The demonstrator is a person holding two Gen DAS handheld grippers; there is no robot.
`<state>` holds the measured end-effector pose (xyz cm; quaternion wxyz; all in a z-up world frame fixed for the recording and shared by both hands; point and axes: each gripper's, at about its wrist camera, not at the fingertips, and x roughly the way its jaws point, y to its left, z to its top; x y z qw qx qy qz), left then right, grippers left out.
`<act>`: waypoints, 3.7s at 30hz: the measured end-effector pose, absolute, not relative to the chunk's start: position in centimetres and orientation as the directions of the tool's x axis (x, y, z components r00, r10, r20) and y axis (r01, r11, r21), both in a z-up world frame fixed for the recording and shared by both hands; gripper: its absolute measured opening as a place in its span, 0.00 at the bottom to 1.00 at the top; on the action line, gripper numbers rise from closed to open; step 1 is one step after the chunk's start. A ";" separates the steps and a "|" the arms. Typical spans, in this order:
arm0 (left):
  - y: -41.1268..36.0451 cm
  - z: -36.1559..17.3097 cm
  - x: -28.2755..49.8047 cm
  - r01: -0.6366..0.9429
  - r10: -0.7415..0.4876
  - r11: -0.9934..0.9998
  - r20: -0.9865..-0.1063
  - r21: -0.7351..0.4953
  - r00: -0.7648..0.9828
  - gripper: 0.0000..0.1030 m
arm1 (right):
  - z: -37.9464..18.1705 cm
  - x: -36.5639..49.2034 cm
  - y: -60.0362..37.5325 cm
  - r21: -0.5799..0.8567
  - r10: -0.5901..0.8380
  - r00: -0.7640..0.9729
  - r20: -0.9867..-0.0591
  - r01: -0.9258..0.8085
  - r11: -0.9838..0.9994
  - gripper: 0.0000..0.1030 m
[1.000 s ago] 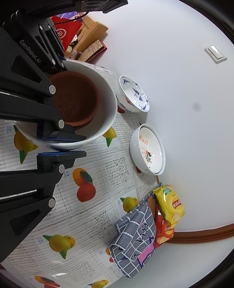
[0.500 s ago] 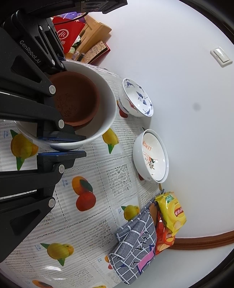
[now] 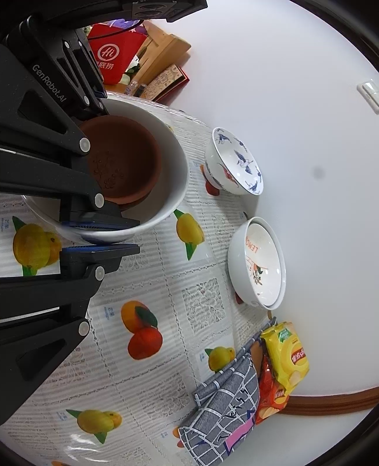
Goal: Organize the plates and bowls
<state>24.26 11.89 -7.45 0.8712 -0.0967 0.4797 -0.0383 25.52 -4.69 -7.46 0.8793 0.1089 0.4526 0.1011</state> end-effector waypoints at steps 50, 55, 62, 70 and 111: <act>15.4 -11.6 24.6 -0.103 -0.096 0.981 -0.874 -0.164 0.477 0.30 | -11.9 26.6 -1.5 0.202 0.257 0.509 -0.822 -0.162 0.966 0.18; 15.1 -10.1 23.0 -0.101 -0.065 0.986 -0.863 -0.132 0.501 0.35 | -11.1 25.3 -1.7 0.205 0.270 0.506 -0.819 -0.183 0.962 0.20; 14.1 -7.9 19.8 -0.095 -0.073 0.985 -0.843 -0.146 0.532 0.35 | -8.9 21.9 -3.0 0.199 0.268 0.538 -0.799 -0.183 0.963 0.26; 10.2 -3.9 14.2 -0.043 -0.114 0.983 -0.783 -0.177 0.612 0.47 | -3.4 15.1 -7.0 0.120 0.184 0.649 -0.738 -0.143 0.982 0.52; 0.9 1.3 -0.8 0.005 -0.057 0.997 -0.638 -0.083 0.768 0.82 | 3.8 -3.4 -16.9 0.044 -0.017 0.797 -0.604 0.055 0.997 0.93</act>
